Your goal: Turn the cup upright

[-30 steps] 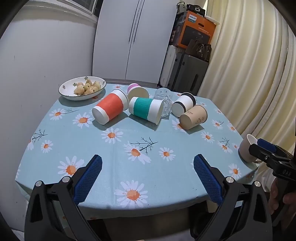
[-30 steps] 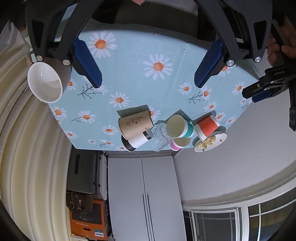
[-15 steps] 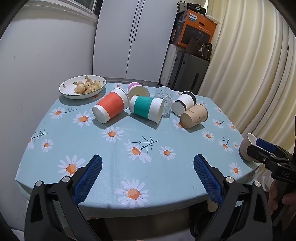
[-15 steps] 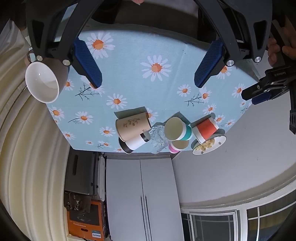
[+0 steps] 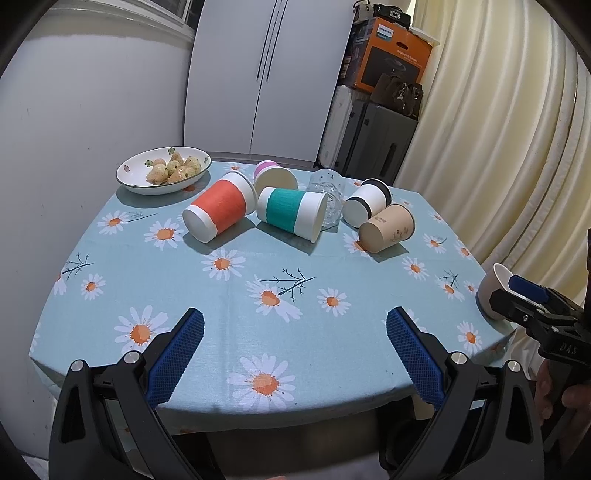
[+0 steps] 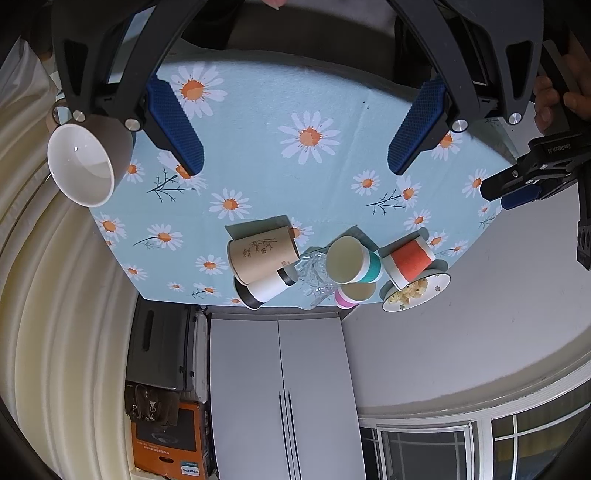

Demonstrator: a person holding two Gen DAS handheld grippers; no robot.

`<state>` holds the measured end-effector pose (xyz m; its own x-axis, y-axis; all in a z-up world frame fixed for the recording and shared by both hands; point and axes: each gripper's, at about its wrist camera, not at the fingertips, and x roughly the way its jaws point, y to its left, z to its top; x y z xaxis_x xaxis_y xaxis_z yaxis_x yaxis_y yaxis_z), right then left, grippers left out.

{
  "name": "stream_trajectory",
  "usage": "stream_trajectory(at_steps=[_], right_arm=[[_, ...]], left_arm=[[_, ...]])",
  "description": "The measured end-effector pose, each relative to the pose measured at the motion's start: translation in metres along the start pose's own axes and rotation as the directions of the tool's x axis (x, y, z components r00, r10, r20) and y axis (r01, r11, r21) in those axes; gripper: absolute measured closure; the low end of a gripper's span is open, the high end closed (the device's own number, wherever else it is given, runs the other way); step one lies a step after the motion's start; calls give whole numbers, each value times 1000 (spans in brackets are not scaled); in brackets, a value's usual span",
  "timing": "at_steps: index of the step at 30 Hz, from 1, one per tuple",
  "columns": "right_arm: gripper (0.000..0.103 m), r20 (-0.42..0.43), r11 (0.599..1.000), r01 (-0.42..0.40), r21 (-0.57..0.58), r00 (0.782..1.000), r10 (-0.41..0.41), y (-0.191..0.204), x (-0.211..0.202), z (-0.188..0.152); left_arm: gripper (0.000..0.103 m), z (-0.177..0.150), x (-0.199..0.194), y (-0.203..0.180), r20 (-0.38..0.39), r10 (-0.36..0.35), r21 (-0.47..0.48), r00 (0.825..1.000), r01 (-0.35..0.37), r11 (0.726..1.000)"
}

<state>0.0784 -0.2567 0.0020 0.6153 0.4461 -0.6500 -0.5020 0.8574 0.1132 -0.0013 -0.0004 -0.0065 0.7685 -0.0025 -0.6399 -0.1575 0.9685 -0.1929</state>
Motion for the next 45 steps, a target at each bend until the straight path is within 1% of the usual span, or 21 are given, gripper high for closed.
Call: stream_trajectory(at_steps=[7, 45], right_arm=[[4, -2, 1000, -2, 3, 1000, 2, 0, 0, 0], [4, -9, 1000, -9, -5, 1000, 9, 2, -1, 0]], left_arm=[[6, -1, 0, -6, -4, 1, 9, 1000, -1, 1000], [6, 0, 0, -4, -19, 1, 8, 1000, 0, 1000]])
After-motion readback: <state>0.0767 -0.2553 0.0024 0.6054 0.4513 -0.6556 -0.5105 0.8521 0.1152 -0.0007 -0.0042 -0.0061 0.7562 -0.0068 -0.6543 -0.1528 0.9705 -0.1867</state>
